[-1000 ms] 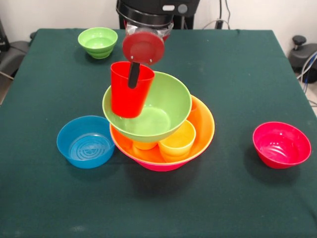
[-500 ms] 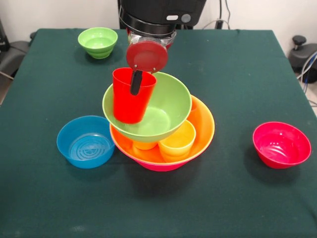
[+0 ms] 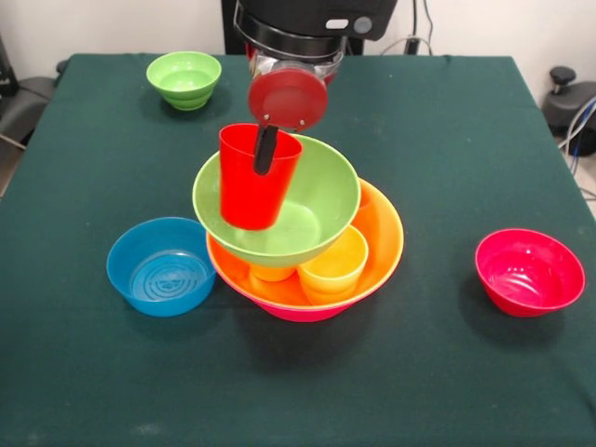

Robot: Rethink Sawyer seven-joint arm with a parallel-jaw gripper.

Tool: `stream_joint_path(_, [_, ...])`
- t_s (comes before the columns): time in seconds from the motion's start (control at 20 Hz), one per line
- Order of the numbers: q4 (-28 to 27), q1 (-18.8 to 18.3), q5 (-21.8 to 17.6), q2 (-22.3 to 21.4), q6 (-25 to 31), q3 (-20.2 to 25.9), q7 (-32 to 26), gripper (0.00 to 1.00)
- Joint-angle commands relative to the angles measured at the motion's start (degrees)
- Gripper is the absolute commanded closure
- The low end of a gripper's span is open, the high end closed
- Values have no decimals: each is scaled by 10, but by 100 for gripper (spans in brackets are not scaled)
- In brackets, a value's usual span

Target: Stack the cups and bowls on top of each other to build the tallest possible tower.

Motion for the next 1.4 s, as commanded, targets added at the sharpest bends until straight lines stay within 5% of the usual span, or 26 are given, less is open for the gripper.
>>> stream_joint_path(0.05, [15, 16, -9, -6, 57, 36, 101, 100])
stream_joint_path(1.1, [-17, 7, 3, 15, 82, 45, 111, 100])
stream_joint_path(1.15, [-19, 8, 3, 16, 82, 44, 112, 0])
stream_joint_path(1.4, [-16, 10, 3, 15, 79, 43, 112, 0])
